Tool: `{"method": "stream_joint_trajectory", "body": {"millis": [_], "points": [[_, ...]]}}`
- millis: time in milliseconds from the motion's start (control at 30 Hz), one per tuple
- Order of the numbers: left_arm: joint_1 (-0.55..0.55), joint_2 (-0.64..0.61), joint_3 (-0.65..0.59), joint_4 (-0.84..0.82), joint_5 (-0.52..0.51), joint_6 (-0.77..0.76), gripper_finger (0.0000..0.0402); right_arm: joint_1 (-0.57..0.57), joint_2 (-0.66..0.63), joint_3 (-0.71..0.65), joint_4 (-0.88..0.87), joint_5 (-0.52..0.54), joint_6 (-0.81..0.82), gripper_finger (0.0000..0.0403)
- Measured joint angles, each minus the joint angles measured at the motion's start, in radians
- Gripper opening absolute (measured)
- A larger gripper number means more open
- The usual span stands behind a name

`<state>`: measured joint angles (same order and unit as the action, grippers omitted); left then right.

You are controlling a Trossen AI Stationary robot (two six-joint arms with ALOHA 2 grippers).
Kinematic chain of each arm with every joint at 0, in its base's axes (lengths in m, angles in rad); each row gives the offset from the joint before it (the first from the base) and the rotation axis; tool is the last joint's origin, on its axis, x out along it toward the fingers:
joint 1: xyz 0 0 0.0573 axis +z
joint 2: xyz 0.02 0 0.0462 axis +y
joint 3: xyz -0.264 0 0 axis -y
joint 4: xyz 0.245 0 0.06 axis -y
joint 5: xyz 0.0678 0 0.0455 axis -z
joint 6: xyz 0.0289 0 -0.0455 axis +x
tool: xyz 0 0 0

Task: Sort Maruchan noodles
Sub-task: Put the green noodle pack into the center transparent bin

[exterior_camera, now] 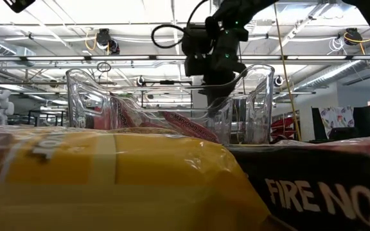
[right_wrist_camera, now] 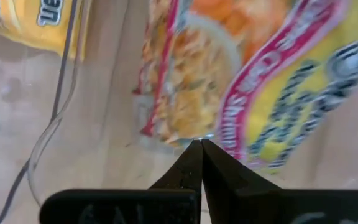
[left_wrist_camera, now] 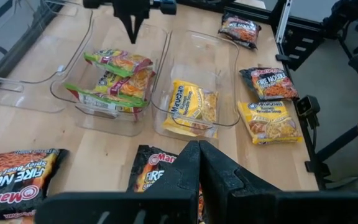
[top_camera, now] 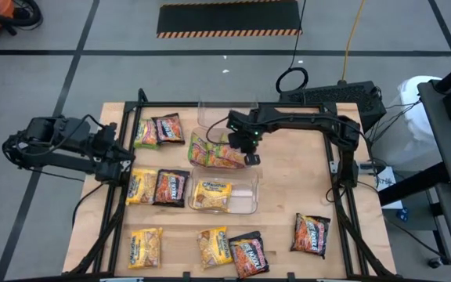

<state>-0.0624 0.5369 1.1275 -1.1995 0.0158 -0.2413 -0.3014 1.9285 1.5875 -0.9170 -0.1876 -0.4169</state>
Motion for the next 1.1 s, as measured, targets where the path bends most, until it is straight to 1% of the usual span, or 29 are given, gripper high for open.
{"method": "stream_joint_trajectory", "body": {"millis": [300,467,533,900,1100], "points": [[0.000,0.000,0.000,0.000,0.000,0.000,0.0008,0.000,0.000,-0.092,0.015,-0.002,0.039,0.0000],[0.000,0.000,0.000,0.000,0.000,0.000,0.0008,0.000,0.000,-0.129,0.057,-0.071,0.041,0.0000],[0.000,0.000,0.000,0.000,0.000,-0.002,0.0008,0.000,0.000,-0.142,0.087,-0.080,0.042,0.0000],[0.000,0.000,0.000,0.000,0.000,-0.013,0.0008,0.000,0.000,-0.147,0.310,-0.080,0.021,0.0000],[0.000,0.000,0.000,0.000,0.000,-0.030,0.0008,-0.007,0.000,-0.147,0.308,-0.079,0.009,0.0000]]}}
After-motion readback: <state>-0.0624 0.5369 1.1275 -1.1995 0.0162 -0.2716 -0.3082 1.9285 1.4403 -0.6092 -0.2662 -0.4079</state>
